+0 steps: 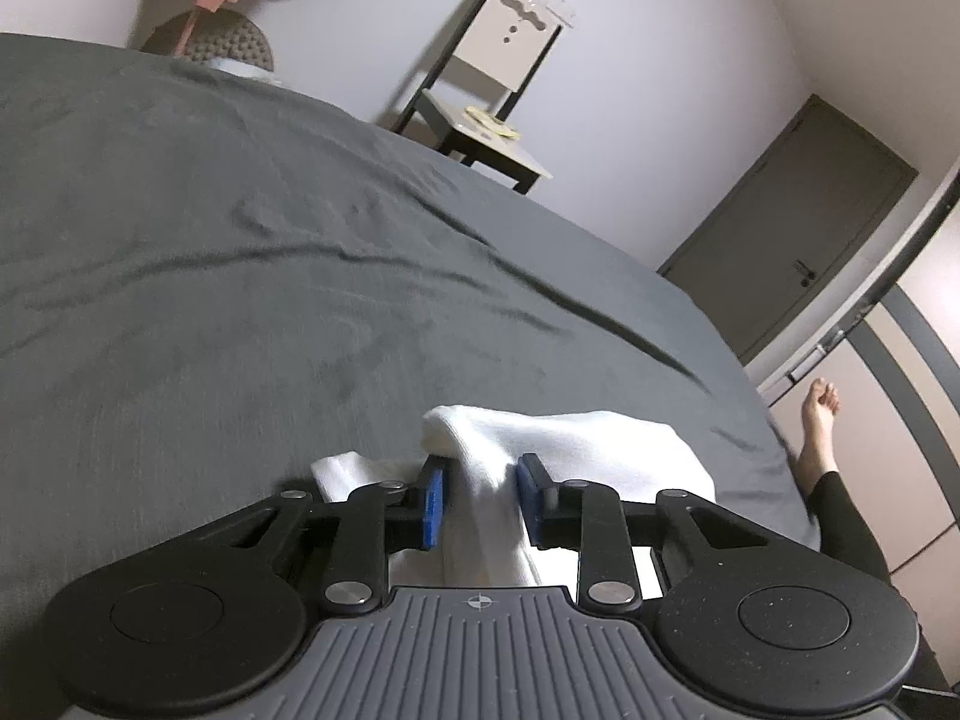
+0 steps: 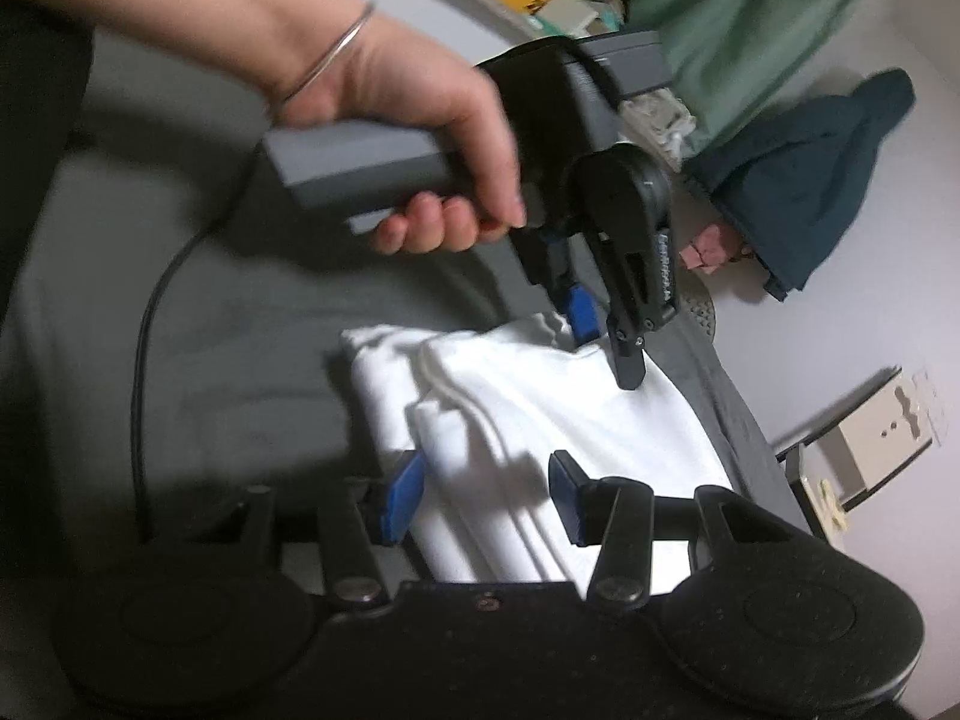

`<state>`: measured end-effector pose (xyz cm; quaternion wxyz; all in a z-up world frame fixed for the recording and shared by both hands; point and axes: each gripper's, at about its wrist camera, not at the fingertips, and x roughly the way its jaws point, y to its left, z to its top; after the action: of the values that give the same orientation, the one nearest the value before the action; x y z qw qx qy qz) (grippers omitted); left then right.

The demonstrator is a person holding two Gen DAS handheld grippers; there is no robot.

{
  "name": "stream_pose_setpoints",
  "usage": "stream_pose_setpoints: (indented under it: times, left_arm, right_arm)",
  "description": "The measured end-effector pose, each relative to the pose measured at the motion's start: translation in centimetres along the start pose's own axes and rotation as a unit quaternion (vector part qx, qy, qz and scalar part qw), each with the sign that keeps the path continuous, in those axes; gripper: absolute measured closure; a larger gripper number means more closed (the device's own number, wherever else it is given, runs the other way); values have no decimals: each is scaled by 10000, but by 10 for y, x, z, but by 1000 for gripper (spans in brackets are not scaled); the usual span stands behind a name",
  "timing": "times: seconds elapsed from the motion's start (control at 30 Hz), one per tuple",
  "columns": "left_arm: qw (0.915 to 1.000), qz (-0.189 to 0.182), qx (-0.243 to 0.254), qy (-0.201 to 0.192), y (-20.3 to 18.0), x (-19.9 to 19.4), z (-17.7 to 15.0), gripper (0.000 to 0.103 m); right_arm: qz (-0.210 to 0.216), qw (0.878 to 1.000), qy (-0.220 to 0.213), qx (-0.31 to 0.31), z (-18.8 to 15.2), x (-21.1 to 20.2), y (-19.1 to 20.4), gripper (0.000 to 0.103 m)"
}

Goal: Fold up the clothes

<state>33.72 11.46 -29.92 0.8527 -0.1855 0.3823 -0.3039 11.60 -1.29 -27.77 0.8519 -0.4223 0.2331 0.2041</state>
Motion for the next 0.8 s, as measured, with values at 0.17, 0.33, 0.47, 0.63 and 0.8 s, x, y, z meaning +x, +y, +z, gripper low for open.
stream_pose_setpoints:
  times: [0.17, 0.33, 0.47, 0.63, 0.8]
  left_arm:
    - [9998, 114, -101, -137, 1, -4, 1, 95]
    - [9992, 101, -93, -374, -7, -24, 9, 95]
    - [9985, 283, -34, -476, -11, -43, 14, 95]
    - [9983, 427, -322, -245, 12, -41, 7, 95]
    - [9961, 539, -650, 238, 33, -18, -3, 94]
  right_arm:
    - [-146, 9995, -66, -259, -4, 6, 9, 80]
    - [-254, 9983, -407, 322, 6, -11, -7, 92]
    - [-269, 9955, -661, 619, 15, -32, -18, 92]
    - [6, 9961, -611, 641, 23, -29, -11, 92]
    - [262, 9984, -229, 454, 17, -3, 10, 92]
